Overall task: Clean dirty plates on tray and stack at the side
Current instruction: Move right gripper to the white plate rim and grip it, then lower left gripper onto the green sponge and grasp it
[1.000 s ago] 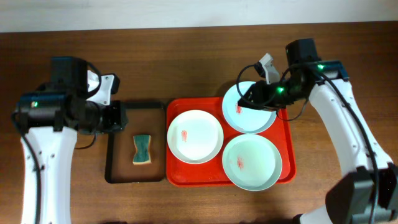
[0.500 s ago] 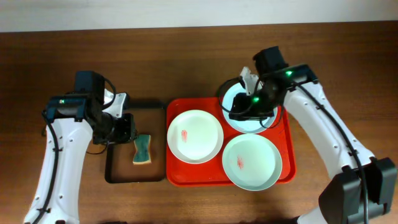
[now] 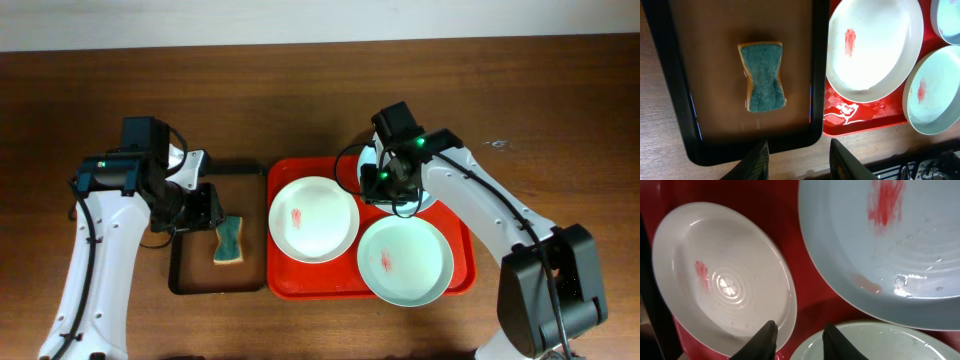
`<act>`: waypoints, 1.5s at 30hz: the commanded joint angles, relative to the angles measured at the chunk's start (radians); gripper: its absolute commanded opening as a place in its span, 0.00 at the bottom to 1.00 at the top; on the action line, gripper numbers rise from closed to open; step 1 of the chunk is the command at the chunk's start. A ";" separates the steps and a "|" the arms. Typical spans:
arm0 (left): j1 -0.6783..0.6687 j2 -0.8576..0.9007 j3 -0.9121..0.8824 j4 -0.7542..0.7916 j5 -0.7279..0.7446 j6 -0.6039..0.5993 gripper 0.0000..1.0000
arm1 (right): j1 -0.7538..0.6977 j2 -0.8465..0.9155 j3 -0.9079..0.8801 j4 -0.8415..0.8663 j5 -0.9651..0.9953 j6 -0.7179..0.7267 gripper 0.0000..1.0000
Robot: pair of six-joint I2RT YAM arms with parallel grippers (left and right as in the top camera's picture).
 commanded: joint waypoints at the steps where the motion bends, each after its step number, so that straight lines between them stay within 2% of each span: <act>1: -0.003 0.003 -0.004 0.003 0.011 0.008 0.37 | 0.025 0.000 -0.072 0.069 0.005 0.038 0.32; 2: -0.003 0.003 -0.004 0.003 0.011 0.008 0.37 | 0.031 0.000 -0.089 0.088 0.005 0.054 0.31; 3: -0.003 0.003 -0.004 0.003 0.011 0.008 0.37 | 0.032 0.000 -0.106 0.112 0.005 0.088 0.25; 4: -0.003 0.003 -0.004 0.002 0.011 0.008 0.37 | 0.032 0.000 -0.113 0.120 0.005 0.118 0.22; 7: -0.003 0.003 -0.004 0.003 0.011 0.008 0.38 | 0.033 0.000 -0.115 0.120 0.004 0.136 0.22; 15: -0.003 0.003 -0.004 0.002 0.011 0.008 0.37 | 0.079 0.006 -0.150 0.168 0.060 0.297 0.23; 18: -0.003 0.003 -0.004 0.002 0.011 0.008 0.38 | 0.079 0.006 -0.203 0.239 0.061 0.299 0.23; 27: -0.003 0.003 -0.004 0.002 0.011 0.008 0.37 | 0.085 0.030 -0.203 0.254 0.057 0.299 0.23; 33: -0.003 0.003 -0.004 0.003 0.011 0.008 0.38 | 0.097 0.050 -0.203 0.276 0.057 0.299 0.04; 36: -0.003 0.003 -0.004 0.002 0.009 0.003 0.30 | 0.097 0.050 -0.203 0.275 0.057 0.299 0.04; 39: -0.005 0.003 -0.032 0.007 -0.075 -0.068 0.35 | 0.097 0.050 -0.203 0.275 0.057 0.299 0.04; 43: -0.016 0.005 -0.112 0.066 -0.076 -0.089 0.31 | 0.097 0.050 -0.203 0.276 0.057 0.298 0.04; 45: -0.062 0.008 -0.137 0.099 -0.160 -0.147 0.31 | 0.097 0.050 -0.203 0.267 0.057 0.291 0.04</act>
